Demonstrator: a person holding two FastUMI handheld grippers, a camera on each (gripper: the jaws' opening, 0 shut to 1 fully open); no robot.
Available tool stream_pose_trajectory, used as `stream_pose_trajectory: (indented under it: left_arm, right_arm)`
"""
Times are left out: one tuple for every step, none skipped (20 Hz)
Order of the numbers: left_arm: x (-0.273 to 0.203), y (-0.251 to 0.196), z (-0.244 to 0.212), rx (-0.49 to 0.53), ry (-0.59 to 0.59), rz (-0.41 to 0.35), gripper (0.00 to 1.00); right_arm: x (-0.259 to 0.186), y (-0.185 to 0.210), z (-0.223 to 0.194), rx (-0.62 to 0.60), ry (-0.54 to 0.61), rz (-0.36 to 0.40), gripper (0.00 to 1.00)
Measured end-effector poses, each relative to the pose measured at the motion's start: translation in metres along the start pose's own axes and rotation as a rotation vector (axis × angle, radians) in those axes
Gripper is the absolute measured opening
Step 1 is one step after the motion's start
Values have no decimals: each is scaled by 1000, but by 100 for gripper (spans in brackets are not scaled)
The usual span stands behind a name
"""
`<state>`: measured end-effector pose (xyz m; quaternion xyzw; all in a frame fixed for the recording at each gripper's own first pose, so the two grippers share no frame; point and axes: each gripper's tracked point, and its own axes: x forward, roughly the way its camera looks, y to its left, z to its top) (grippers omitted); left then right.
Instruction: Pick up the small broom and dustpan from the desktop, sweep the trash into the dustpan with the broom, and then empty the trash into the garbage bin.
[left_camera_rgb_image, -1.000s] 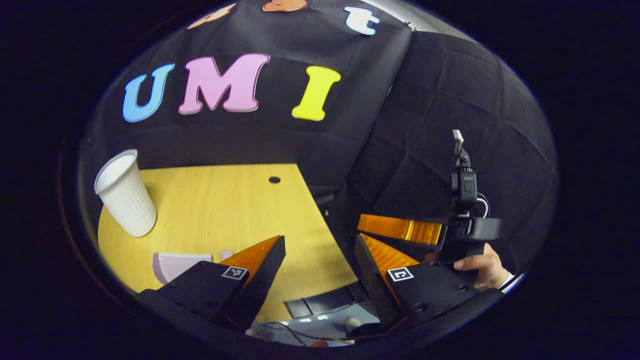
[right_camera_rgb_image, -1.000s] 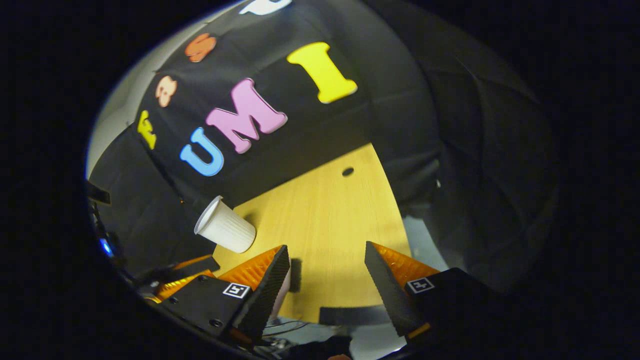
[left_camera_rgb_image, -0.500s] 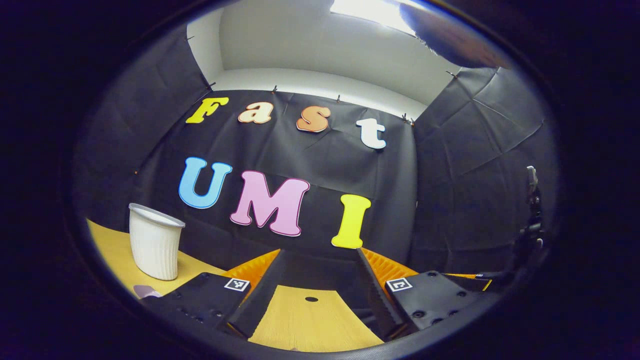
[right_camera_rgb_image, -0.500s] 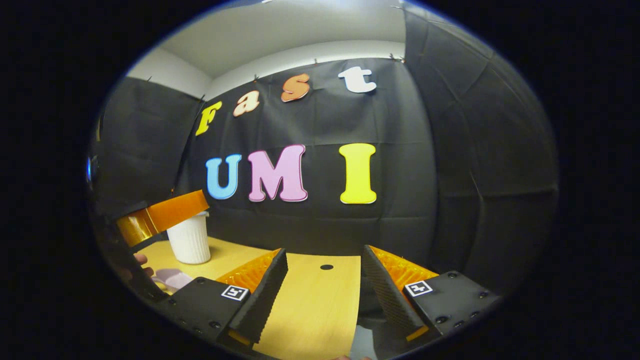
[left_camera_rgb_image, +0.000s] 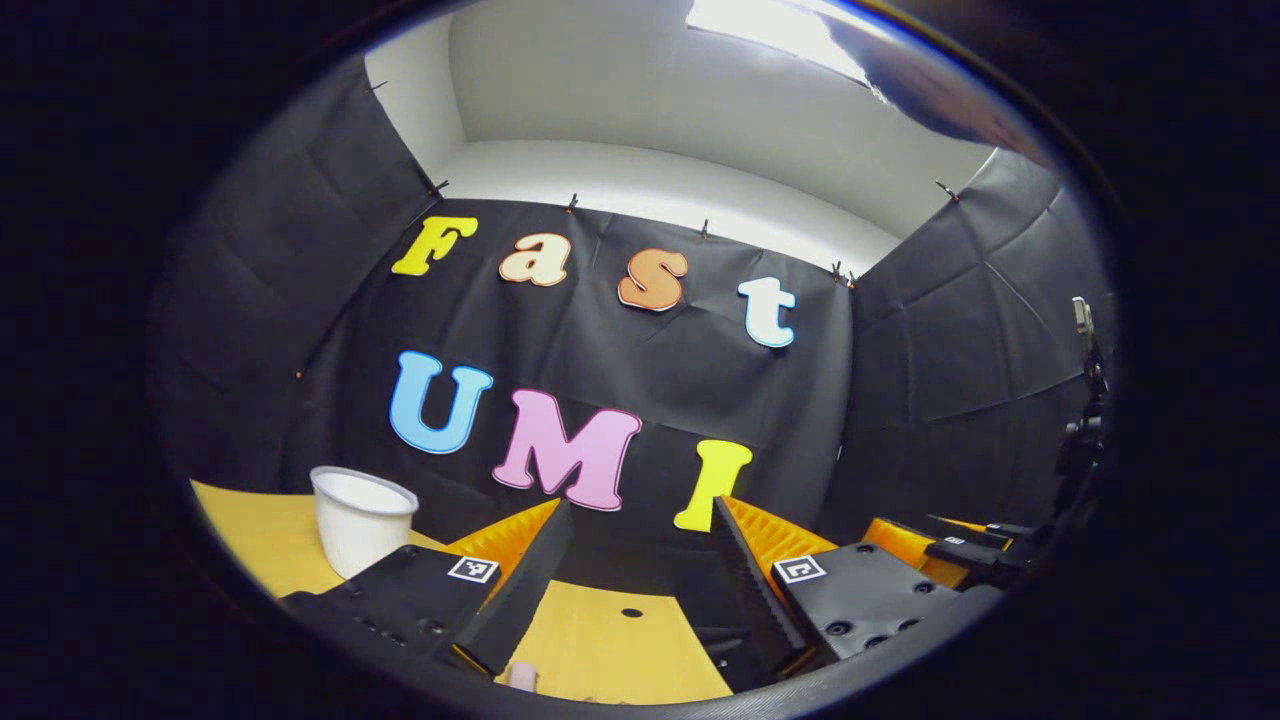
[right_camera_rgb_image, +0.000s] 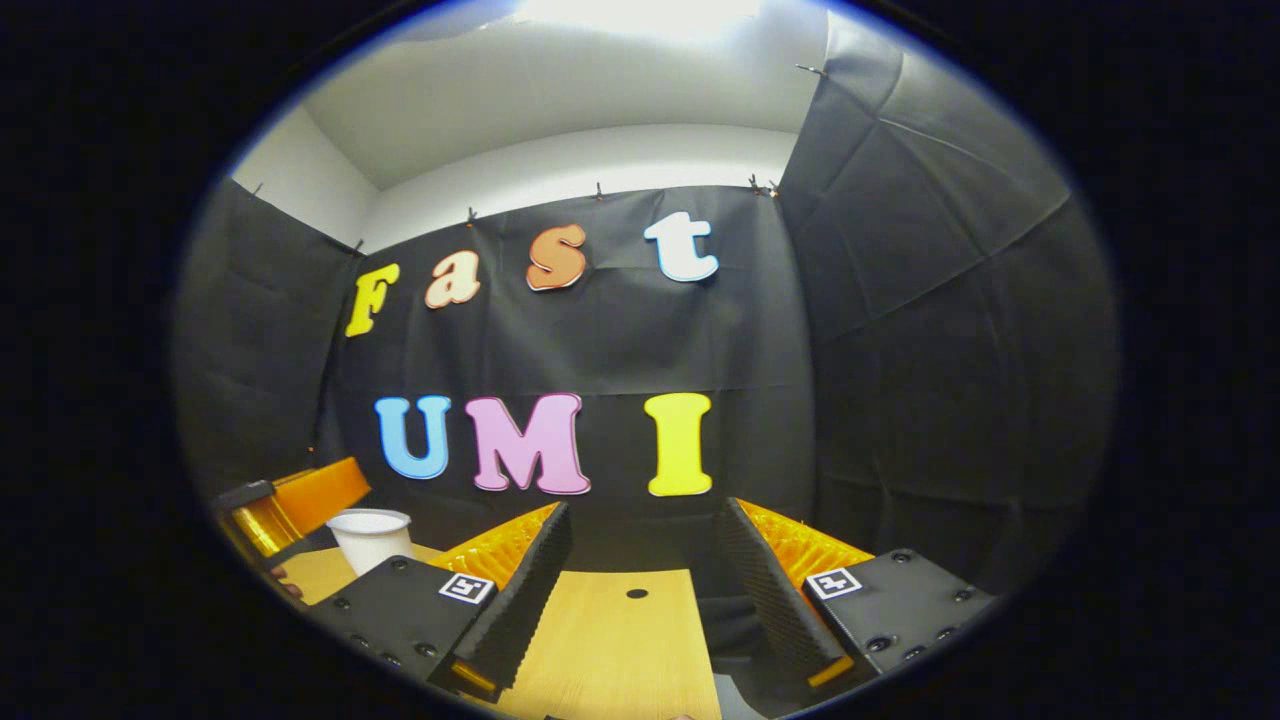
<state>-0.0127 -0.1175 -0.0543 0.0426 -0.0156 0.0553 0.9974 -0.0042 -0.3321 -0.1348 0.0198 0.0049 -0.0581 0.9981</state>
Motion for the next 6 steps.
stream_pose_trajectory:
  left_arm:
    - [-8, 11, 11, 33, 15, 15, 82]
    - [-12, 17, 14, 62, 31, 2, 79]
    - [-20, 25, 17, 88, 37, -16, 82]
    - [-24, 43, 22, 101, 35, -10, 82]
    - [-24, 59, 27, 102, 24, -13, 82]
    - [-23, 73, 32, 87, 19, -14, 82]
  right_arm:
    - [-6, 14, 9, 19, 12, 15, 97]
    - [-13, 29, 14, 20, 27, 25, 96]
    - [-18, 45, 14, 6, 37, 33, 96]
    - [-19, 61, 14, -16, 31, 41, 96]
    - [-18, 77, 14, -33, 23, 39, 96]
    - [-15, 94, 13, -44, 20, 41, 96]
